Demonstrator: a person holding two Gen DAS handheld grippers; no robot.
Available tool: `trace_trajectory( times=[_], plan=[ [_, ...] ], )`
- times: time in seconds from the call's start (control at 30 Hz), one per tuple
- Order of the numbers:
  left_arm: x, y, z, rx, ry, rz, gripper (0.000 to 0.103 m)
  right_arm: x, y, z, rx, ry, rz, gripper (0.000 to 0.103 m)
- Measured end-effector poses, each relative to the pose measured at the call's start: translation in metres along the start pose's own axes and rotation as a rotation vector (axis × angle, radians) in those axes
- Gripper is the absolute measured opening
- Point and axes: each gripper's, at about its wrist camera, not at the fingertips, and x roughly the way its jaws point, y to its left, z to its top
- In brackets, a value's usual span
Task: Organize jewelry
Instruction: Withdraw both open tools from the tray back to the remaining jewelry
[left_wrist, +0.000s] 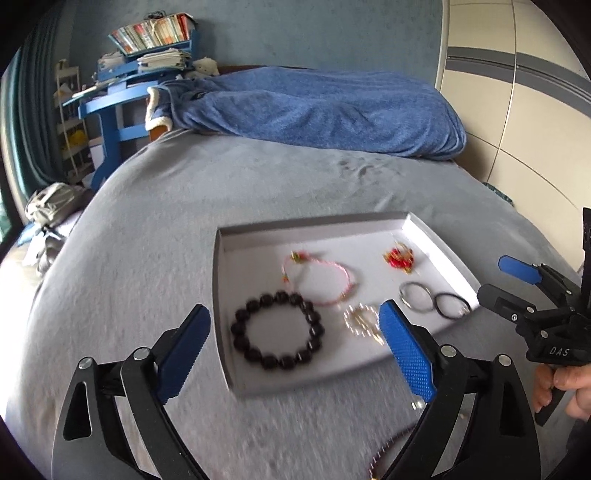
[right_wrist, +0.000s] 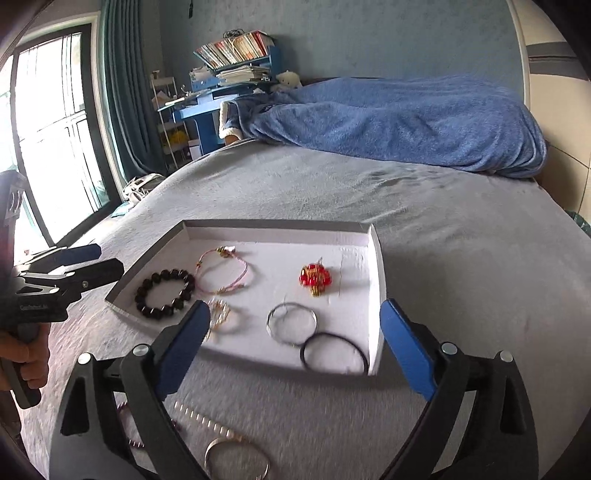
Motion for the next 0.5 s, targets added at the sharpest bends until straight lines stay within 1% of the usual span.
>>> trace_trajectory(
  times=[0.17, 0.3, 0.5],
  plan=[
    [-0.013, -0.007, -0.028, -0.003, 0.015, -0.009, 0.092, -0.016, 0.001, -0.025, -0.001, 0.008, -0.009, 0.095],
    [-0.02, -0.016, -0.054, -0.013, 0.045, -0.028, 0.092, -0.025, 0.0, -0.044, 0.018, 0.025, -0.015, 0.095],
    [-0.023, -0.027, -0.088, -0.011, 0.102, -0.048, 0.092, -0.031, -0.001, -0.068, 0.051, 0.087, -0.027, 0.096]
  ],
)
